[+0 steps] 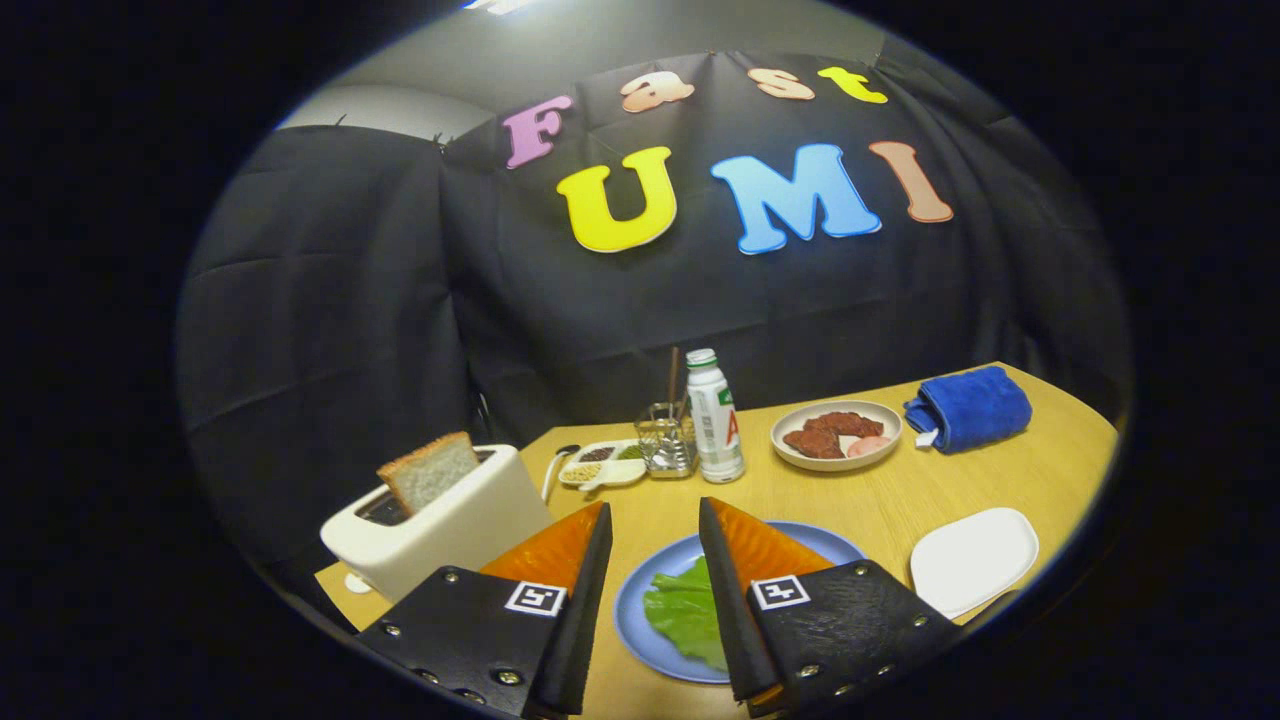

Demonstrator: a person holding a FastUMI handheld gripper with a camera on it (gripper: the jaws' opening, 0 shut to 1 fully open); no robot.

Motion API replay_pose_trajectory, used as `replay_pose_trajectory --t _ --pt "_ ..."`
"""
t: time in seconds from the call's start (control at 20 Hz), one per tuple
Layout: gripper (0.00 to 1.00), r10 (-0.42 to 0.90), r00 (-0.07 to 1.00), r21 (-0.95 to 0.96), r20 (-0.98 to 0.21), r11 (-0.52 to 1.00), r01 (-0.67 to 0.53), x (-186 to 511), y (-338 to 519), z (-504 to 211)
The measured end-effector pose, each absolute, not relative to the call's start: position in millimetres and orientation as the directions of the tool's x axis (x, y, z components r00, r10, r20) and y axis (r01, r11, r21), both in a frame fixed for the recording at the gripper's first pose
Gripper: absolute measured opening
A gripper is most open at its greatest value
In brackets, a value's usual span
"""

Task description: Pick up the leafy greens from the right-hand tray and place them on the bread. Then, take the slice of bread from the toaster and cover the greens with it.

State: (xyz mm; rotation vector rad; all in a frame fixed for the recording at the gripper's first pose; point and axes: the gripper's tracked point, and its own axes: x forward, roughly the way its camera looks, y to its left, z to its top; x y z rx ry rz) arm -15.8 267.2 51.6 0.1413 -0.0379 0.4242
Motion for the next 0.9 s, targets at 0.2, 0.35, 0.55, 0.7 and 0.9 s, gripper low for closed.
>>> replay_pose_trajectory --t 0.2,0.35,0.55,0.7,0.9 --pt "0.53 0.515 0.849 0.082 0.118 0.847 -0.526 -51 322 79" --pt "0.53 0.586 0.793 0.011 0.168 0.803 -0.596 -80 368 96" --pt "0.53 0.656 0.739 -0.036 0.153 0.751 -0.659 -100 409 91" --pt "0.53 0.638 0.758 -0.075 0.137 0.769 -0.634 -92 426 84" --pt "0.53 0.59 0.801 -0.096 0.103 0.808 -0.582 -66 435 73"
